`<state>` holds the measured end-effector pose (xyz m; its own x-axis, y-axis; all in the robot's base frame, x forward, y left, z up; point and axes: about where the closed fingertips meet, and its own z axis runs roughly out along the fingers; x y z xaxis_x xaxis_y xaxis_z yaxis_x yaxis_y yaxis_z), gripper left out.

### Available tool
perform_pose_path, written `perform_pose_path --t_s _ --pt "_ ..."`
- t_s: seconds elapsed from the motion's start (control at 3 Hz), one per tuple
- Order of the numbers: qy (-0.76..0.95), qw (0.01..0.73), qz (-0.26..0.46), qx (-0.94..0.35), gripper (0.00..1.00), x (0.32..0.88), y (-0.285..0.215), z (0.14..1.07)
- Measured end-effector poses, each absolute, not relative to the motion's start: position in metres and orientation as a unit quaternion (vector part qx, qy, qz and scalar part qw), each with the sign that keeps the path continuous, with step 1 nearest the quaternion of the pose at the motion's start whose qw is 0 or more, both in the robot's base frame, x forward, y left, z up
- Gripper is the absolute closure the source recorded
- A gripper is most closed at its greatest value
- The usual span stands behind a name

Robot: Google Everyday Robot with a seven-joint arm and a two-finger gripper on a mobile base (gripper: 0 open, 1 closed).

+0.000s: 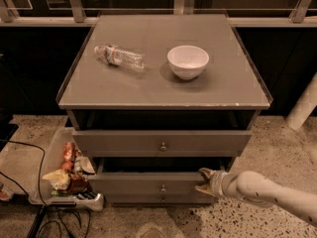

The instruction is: Open middle drawer

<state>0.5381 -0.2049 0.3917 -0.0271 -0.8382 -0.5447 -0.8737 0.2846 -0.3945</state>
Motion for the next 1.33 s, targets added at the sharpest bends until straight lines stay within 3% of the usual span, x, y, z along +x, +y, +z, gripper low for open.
perform_pose_path --t_s 0.33,0.67,1.0,1.33 --pt "0.716 0.360 0.025 -0.598 0.87 0.539 -0.205 0.400" --pt "0.716 0.360 0.025 -0.598 1.00 0.539 -0.205 0.405" --pt "0.719 0.358 0.028 -0.596 1.00 0.526 -0.208 0.406" --pt "0.719 0.358 0.028 -0.596 0.82 0.526 -0.208 0.406"
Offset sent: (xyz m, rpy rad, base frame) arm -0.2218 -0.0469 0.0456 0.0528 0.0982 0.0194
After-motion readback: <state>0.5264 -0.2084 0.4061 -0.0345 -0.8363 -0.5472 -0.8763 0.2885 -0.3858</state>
